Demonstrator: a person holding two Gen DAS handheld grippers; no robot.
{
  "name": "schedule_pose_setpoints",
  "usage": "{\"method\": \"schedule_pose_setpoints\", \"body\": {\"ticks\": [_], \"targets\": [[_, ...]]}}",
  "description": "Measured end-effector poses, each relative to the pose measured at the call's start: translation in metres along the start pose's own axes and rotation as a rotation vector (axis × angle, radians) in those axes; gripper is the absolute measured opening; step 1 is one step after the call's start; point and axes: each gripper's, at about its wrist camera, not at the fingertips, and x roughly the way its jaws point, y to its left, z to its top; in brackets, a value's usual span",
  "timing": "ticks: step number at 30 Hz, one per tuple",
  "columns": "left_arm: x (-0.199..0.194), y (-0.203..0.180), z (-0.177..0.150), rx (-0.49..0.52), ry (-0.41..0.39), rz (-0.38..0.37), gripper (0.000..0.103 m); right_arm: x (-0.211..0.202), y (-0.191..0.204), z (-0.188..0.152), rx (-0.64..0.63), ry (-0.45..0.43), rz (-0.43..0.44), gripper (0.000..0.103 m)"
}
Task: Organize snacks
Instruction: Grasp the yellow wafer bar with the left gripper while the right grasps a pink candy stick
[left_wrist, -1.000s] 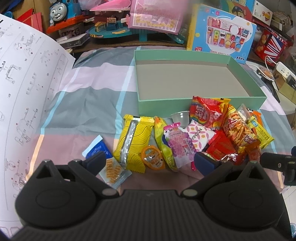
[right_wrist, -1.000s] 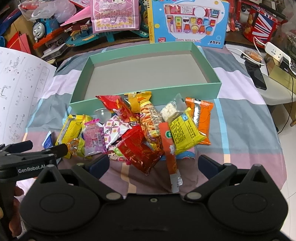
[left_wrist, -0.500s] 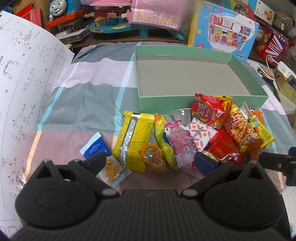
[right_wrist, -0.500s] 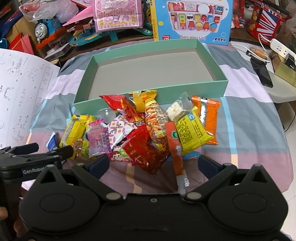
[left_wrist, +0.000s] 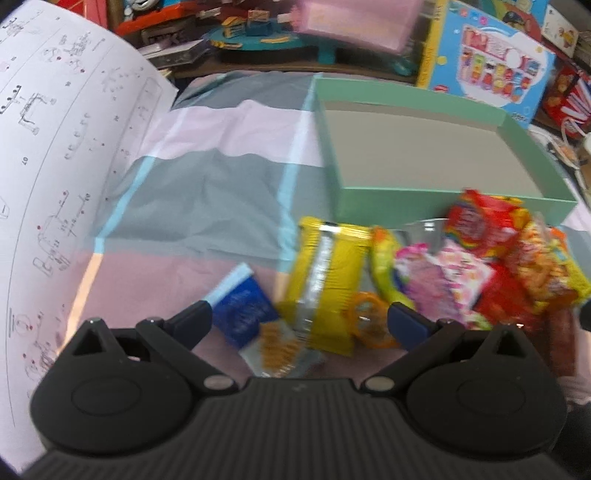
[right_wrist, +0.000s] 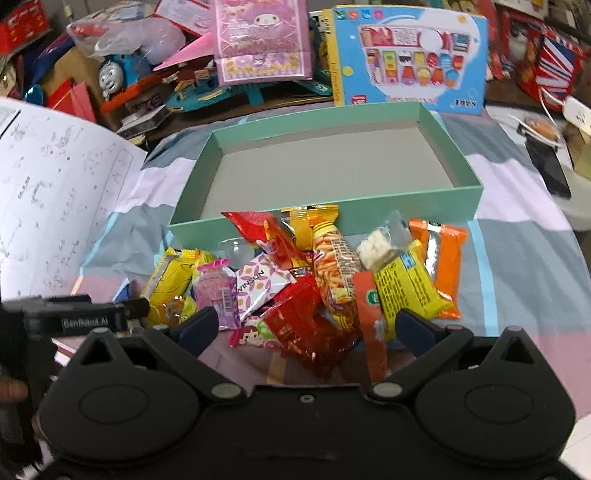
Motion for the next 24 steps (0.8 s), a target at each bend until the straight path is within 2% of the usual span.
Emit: {"method": "schedule_pose_setpoints", "body": {"ticks": [4,7,9,11,12,14,15,19,24], "targets": [[0.021,0.011,0.01,-0.003,0.029,-0.015,0.096,0.018,0.004,0.01,0.002,0.081,0.04,0.103],[0.035,0.011,0.019,0.015,0.04,-0.033,0.096,0.028,0.009,0.017,-0.013,0.069,0.05,0.103],[0.043,0.005,0.023,0.049,0.052,-0.047,0.096,0.039,0.013,0.022,-0.003,0.087,0.067,0.097],[0.054,-0.003,0.026,0.075,0.069,-0.058,0.096,0.049,0.018,0.026,-0.007,0.103,0.083,0.084],[0.059,-0.005,0.027,0.081,0.075,-0.057,0.092,0.053,0.02,0.025,-0.013,0.11,0.092,0.079],[0.068,-0.009,0.028,0.088,0.077,-0.074,0.061,0.064,0.026,0.028,-0.009,0.128,0.125,0.065],[0.07,-0.009,0.028,0.078,0.082,-0.1,0.053,0.067,0.028,0.028,-0.006,0.136,0.14,0.062],[0.069,-0.002,0.025,0.062,0.068,-0.123,0.051,0.081,0.043,0.031,-0.027,0.165,0.209,0.045],[0.068,0.018,0.024,0.024,0.081,-0.115,0.053,0.099,0.066,0.035,-0.085,0.189,0.24,0.04]]}}
